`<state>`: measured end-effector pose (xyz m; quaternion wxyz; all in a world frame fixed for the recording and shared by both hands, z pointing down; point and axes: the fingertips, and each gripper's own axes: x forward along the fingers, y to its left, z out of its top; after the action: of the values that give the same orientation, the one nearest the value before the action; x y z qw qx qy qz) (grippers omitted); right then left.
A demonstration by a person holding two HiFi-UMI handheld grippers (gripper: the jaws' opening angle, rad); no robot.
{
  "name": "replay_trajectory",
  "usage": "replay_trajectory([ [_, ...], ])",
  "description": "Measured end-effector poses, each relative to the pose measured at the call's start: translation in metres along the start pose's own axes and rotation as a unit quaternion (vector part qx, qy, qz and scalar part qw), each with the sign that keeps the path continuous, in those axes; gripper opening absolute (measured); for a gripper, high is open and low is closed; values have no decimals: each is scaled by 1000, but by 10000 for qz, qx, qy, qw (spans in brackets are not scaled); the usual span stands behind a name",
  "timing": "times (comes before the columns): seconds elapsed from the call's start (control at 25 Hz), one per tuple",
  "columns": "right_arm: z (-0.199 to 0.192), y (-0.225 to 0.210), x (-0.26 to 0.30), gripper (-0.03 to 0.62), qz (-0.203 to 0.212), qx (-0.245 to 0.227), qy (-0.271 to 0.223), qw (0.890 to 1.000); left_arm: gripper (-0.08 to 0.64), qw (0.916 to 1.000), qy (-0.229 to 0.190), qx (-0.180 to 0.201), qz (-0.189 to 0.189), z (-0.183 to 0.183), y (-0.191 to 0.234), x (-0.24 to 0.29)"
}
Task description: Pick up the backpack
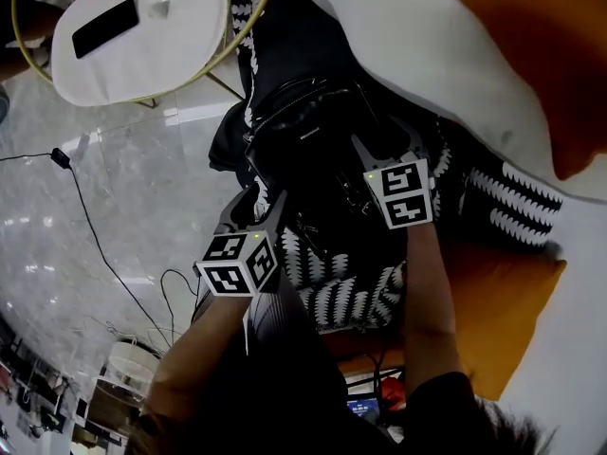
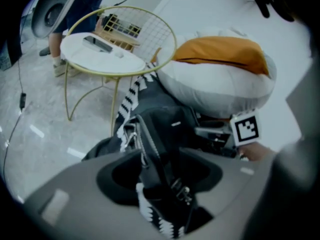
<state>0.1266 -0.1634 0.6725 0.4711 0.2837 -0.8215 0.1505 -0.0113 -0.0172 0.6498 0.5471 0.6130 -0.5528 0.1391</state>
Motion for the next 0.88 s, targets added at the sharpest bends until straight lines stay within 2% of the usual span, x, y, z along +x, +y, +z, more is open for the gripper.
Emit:
replay_trajectory([
  [0.16,-3,-6,8,264,-16,-116,4,9999,244,9998,-34,-130,162,-3,5,11],
  [0.28,-6,-7,12,275,136,-79,-22,9999,247,9996,-49,-209,180,-3,4,19],
  [0.56,-13,-7,28,287,517,92,151,9985,245,9995,1,-73,319,-4,9,34],
  [0.88,-24,4,39,250,339,-262,434,9981,217,9991,154,72,381,-11,15,45],
])
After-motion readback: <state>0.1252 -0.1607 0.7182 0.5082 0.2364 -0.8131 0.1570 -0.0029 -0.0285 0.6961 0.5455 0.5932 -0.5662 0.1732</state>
